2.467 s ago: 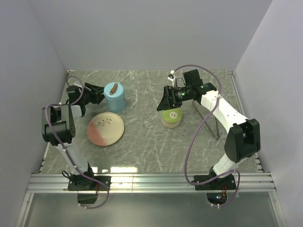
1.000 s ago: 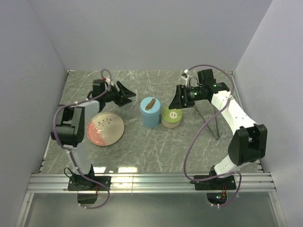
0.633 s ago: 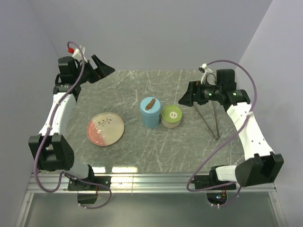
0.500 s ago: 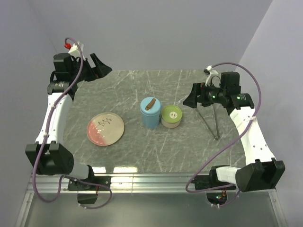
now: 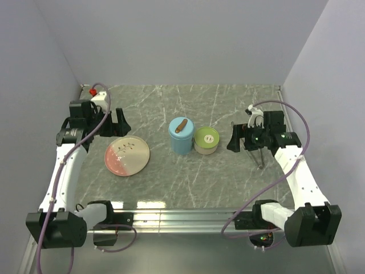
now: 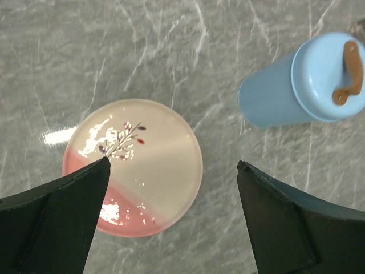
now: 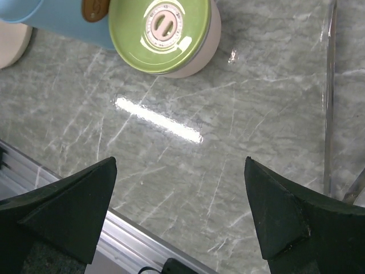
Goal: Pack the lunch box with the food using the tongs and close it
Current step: Move the lunch box
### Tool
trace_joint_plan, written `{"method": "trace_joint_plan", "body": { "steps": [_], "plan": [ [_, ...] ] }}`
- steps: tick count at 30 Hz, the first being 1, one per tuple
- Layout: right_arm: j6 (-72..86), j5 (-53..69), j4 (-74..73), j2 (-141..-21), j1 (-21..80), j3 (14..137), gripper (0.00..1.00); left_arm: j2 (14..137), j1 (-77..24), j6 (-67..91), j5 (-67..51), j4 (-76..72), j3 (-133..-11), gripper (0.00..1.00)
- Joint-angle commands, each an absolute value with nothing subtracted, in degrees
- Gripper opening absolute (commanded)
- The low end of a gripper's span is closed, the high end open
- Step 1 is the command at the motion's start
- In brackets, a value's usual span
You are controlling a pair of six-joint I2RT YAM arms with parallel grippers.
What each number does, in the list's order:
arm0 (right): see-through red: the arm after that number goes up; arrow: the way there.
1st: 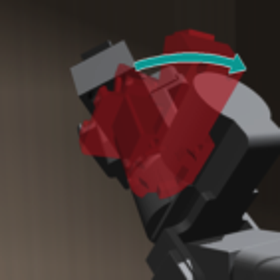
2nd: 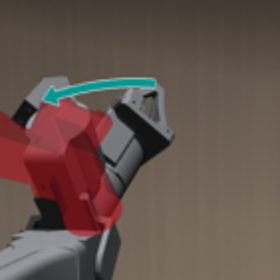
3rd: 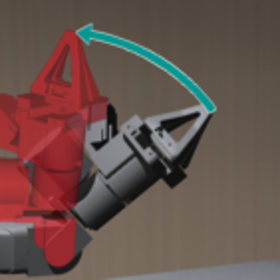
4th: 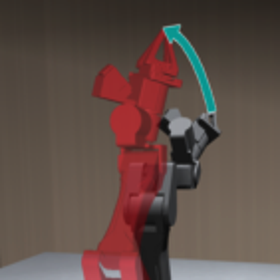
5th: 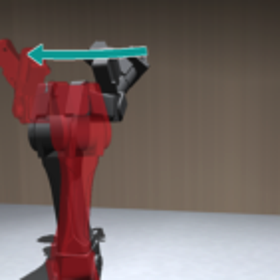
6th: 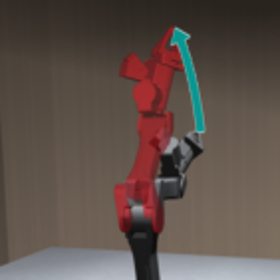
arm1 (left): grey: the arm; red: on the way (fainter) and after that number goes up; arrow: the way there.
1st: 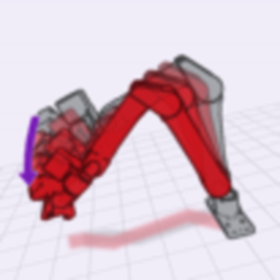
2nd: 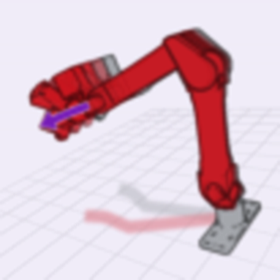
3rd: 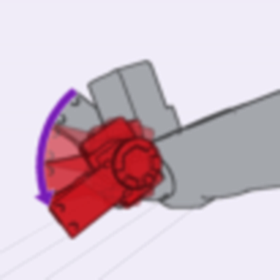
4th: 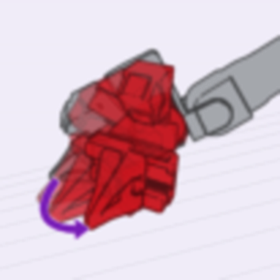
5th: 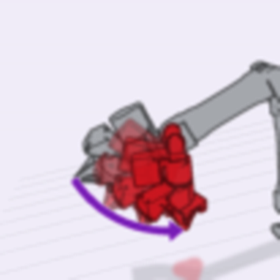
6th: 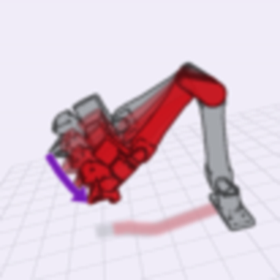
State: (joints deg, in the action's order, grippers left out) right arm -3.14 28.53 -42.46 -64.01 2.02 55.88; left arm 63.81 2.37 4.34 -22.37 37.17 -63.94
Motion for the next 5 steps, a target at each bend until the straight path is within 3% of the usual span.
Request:
{"method": "trace_joint_plan", "body": {
  "steps": [1,5],
  "plan": [
    [-3.6,29.0,-40.0,-60.1,1.7,55.0,1.0,59.6,1.9,0.6,-20.2,37.1,-62.8,0.99],
    [-3.2,30.2,-38.7,-58.0,1.8,53.5,1.0,57.9,1.8,-1.2,-20.2,37.4,-63.2,0.99]
  ]
}}
